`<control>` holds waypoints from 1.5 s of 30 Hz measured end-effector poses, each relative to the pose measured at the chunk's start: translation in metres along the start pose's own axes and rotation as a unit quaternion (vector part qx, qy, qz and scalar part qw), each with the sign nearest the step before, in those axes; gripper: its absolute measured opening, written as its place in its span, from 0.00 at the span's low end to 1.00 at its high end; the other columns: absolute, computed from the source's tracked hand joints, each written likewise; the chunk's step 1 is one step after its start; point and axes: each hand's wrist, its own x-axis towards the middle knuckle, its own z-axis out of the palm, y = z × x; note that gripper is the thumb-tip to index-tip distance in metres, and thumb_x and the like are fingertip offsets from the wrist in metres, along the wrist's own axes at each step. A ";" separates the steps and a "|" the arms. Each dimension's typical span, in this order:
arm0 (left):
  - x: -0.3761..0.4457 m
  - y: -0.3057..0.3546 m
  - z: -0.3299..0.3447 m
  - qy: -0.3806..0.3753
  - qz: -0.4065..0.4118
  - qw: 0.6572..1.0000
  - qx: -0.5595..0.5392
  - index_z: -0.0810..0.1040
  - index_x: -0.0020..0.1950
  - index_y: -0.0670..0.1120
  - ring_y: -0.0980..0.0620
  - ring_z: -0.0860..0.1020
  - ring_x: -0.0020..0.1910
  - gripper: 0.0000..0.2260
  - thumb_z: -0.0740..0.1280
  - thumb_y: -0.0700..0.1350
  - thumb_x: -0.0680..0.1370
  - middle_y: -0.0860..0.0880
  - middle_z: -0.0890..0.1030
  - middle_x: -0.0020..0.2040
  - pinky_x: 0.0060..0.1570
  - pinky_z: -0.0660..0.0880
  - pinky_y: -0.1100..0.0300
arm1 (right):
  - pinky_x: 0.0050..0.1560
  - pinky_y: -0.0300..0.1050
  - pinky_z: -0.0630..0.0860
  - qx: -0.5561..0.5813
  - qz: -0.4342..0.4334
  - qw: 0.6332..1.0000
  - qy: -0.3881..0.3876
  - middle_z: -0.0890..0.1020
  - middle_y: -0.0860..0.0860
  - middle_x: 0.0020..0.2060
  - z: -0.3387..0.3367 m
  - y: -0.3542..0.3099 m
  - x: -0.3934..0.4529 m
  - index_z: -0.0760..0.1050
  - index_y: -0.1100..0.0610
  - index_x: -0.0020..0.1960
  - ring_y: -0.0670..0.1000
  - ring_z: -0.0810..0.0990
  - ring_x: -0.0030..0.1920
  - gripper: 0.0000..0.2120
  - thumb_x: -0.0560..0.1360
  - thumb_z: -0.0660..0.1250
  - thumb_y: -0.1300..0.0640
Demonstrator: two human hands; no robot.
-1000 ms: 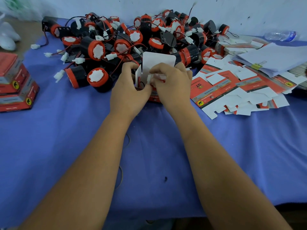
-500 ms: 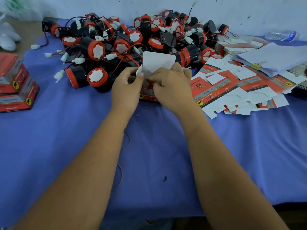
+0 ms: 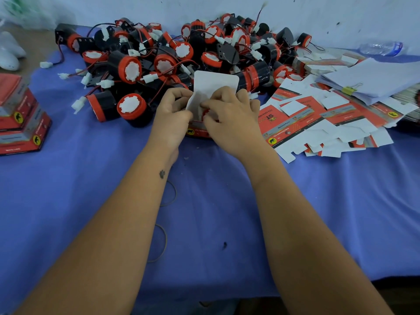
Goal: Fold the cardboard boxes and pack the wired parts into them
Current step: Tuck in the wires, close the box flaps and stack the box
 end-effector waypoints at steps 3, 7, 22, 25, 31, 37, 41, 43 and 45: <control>0.001 0.000 0.000 0.030 -0.008 0.999 -0.024 0.75 0.49 0.52 0.53 0.78 0.45 0.14 0.60 0.32 0.76 0.53 0.81 0.46 0.42 0.74 0.59 | 0.49 0.46 0.51 -0.018 0.000 1.000 -0.006 0.70 0.47 0.58 0.001 0.001 0.000 0.78 0.46 0.61 0.52 0.61 0.53 0.16 0.80 0.54 0.51; 0.000 -0.003 0.003 0.031 0.008 0.999 -0.005 0.73 0.52 0.53 0.64 0.78 0.37 0.15 0.60 0.32 0.78 0.58 0.81 0.43 0.36 0.74 0.67 | 0.49 0.46 0.51 -0.038 -0.006 0.999 0.003 0.69 0.48 0.57 0.004 0.001 -0.001 0.78 0.46 0.59 0.53 0.63 0.53 0.16 0.81 0.54 0.48; 0.001 -0.010 -0.001 0.032 0.043 0.998 0.024 0.80 0.55 0.45 0.54 0.80 0.59 0.12 0.68 0.31 0.77 0.48 0.82 0.59 0.52 0.79 0.63 | 0.50 0.42 0.80 0.514 0.193 0.823 0.143 0.83 0.42 0.45 0.010 0.013 -0.002 0.80 0.51 0.50 0.42 0.80 0.46 0.07 0.76 0.66 0.61; 0.003 -0.012 -0.002 0.031 0.054 0.995 0.072 0.81 0.60 0.42 0.54 0.78 0.62 0.12 0.70 0.35 0.77 0.50 0.80 0.62 0.61 0.77 0.59 | 0.50 0.44 0.82 0.500 0.192 0.834 0.133 0.83 0.40 0.41 0.012 0.017 -0.001 0.81 0.49 0.44 0.42 0.82 0.47 0.11 0.78 0.65 0.63; 0.000 -0.007 -0.001 -0.003 0.024 0.998 0.049 0.86 0.53 0.52 0.57 0.83 0.52 0.09 0.69 0.43 0.77 0.55 0.85 0.52 0.49 0.80 0.64 | 0.51 0.44 0.81 0.532 0.241 0.807 0.088 0.81 0.46 0.52 0.020 0.024 0.003 0.77 0.51 0.57 0.46 0.79 0.53 0.10 0.77 0.68 0.60; 0.011 -0.009 -0.010 0.010 -0.006 0.999 0.031 0.80 0.52 0.49 0.63 0.82 0.46 0.10 0.67 0.35 0.78 0.57 0.83 0.49 0.42 0.76 0.70 | 0.56 0.46 0.79 0.554 0.209 0.806 0.008 0.82 0.50 0.56 0.019 0.024 0.004 0.75 0.55 0.66 0.49 0.81 0.56 0.17 0.79 0.63 0.65; 0.012 -0.007 -0.014 0.022 -0.008 1.000 -0.006 0.71 0.55 0.54 0.57 0.81 0.50 0.19 0.70 0.32 0.76 0.55 0.82 0.51 0.40 0.78 0.64 | 0.49 0.40 0.81 0.530 0.178 0.829 0.028 0.81 0.43 0.50 0.020 0.021 0.002 0.76 0.44 0.52 0.46 0.81 0.51 0.17 0.78 0.63 0.67; 0.012 -0.005 -0.016 0.006 -0.014 1.000 0.013 0.71 0.58 0.58 0.55 0.81 0.49 0.22 0.69 0.33 0.76 0.54 0.81 0.54 0.38 0.78 0.62 | 0.48 0.43 0.82 0.521 0.172 0.835 0.039 0.82 0.44 0.47 0.020 0.020 0.001 0.77 0.43 0.47 0.49 0.81 0.50 0.18 0.77 0.63 0.67; 0.012 -0.003 -0.016 -0.016 -0.020 0.999 0.039 0.72 0.60 0.63 0.55 0.81 0.48 0.22 0.69 0.37 0.78 0.54 0.80 0.55 0.36 0.78 0.62 | 0.46 0.41 0.82 0.505 0.168 0.845 0.044 0.82 0.44 0.45 0.020 0.021 0.000 0.80 0.45 0.46 0.47 0.81 0.48 0.18 0.77 0.63 0.68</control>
